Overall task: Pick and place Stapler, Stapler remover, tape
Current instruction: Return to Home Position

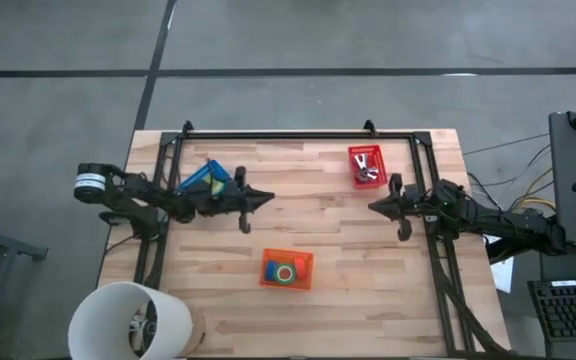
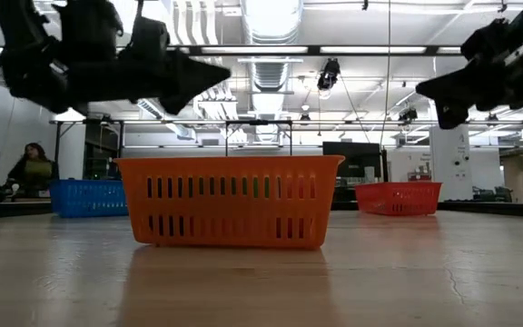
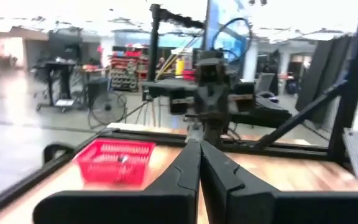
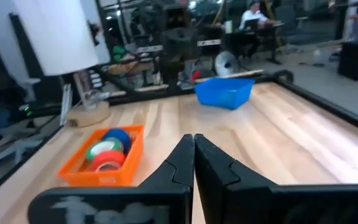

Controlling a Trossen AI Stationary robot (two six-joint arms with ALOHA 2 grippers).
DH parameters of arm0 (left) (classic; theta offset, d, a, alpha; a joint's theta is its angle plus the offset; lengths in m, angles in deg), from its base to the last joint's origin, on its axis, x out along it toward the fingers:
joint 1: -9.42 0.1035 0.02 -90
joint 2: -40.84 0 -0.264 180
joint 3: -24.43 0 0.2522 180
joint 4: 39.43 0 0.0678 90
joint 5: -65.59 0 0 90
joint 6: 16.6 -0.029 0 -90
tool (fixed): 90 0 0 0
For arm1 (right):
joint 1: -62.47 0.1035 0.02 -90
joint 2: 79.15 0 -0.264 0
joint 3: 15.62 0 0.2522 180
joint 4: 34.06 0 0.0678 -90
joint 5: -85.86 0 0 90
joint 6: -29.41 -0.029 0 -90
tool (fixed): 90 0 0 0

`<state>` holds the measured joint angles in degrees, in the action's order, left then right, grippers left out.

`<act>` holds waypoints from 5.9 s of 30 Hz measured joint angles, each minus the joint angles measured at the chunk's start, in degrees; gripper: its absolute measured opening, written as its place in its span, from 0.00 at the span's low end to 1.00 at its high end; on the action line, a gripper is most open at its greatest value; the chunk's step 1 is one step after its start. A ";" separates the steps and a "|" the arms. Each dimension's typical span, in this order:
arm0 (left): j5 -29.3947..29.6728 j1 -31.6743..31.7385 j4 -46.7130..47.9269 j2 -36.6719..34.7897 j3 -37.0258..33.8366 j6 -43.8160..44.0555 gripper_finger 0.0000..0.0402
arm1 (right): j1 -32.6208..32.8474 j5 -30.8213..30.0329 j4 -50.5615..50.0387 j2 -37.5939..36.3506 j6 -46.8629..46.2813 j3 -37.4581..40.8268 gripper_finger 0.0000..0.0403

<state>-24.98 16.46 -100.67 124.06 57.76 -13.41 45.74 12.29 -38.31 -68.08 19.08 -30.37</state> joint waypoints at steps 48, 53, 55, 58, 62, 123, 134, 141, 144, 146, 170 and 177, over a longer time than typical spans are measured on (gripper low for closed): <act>-3.39 -0.14 -13.90 -5.96 -19.19 3.97 0.04 | -0.03 1.53 -6.36 -9.08 11.15 0.46 0.02; -0.73 -0.15 -12.45 -5.41 -19.23 3.57 0.04 | -0.04 1.18 -6.34 -6.75 10.48 0.46 0.02; -0.73 -0.17 -14.16 -5.48 -19.14 5.48 0.04 | -0.02 1.21 -6.37 -5.81 9.76 0.46 0.02; -0.79 -0.14 -14.11 -9.44 -19.17 4.71 0.04 | -0.02 1.43 -6.33 -4.82 8.68 0.46 0.02; -2.04 0.07 -13.18 -14.37 -19.23 3.72 0.04 | -0.02 1.53 -6.30 -3.93 9.79 0.46 0.02; -9.21 2.81 72.74 -73.02 -19.23 -0.01 0.02 | -0.04 0.36 -6.34 1.82 1.38 0.46 0.02; -9.19 2.81 72.81 -73.00 -19.23 0.08 0.02 | -0.05 0.36 -6.32 1.84 1.38 0.46 0.02; -9.19 2.81 72.85 -73.00 -19.23 0.08 0.02 | -0.05 0.37 -6.32 1.84 1.31 0.46 0.02; -9.21 2.81 72.85 -73.00 -19.23 0.08 0.02 | -0.06 0.39 -6.32 1.84 1.31 0.46 0.02; -9.20 2.81 72.85 -73.00 -19.23 0.08 0.02 | -0.05 0.39 -6.32 1.85 1.31 0.46 0.02; -9.21 2.81 72.89 -73.00 -19.23 0.08 0.02 | -0.05 0.39 -6.32 1.84 1.33 0.46 0.02; -9.21 2.81 72.89 -73.00 -19.23 0.08 0.02 | -0.04 0.40 -6.32 1.84 1.33 0.46 0.02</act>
<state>-34.19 19.26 -27.77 51.06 38.53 -13.33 45.69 12.69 -44.62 -66.24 20.42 -29.91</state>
